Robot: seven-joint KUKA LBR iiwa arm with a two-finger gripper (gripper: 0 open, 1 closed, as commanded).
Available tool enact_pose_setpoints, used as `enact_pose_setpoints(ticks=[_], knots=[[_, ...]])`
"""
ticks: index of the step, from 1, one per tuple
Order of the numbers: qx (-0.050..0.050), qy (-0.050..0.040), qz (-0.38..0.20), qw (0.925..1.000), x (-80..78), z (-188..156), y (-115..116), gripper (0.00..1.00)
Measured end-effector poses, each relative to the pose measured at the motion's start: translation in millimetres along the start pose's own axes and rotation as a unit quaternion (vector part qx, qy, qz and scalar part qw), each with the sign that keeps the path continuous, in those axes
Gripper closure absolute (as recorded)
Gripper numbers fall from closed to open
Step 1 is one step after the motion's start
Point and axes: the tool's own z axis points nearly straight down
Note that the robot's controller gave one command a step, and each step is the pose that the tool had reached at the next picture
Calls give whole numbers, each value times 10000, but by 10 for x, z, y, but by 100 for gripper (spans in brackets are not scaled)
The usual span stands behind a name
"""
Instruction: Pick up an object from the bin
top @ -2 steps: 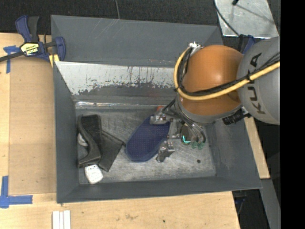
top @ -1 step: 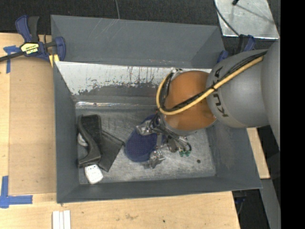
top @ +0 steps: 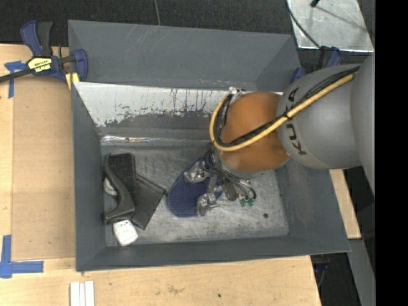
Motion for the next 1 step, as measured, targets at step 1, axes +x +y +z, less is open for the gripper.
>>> enact_pose_setpoints(ticks=[1], knots=[[2, 77, 169, 9998, -90, -1069, 4, 100]])
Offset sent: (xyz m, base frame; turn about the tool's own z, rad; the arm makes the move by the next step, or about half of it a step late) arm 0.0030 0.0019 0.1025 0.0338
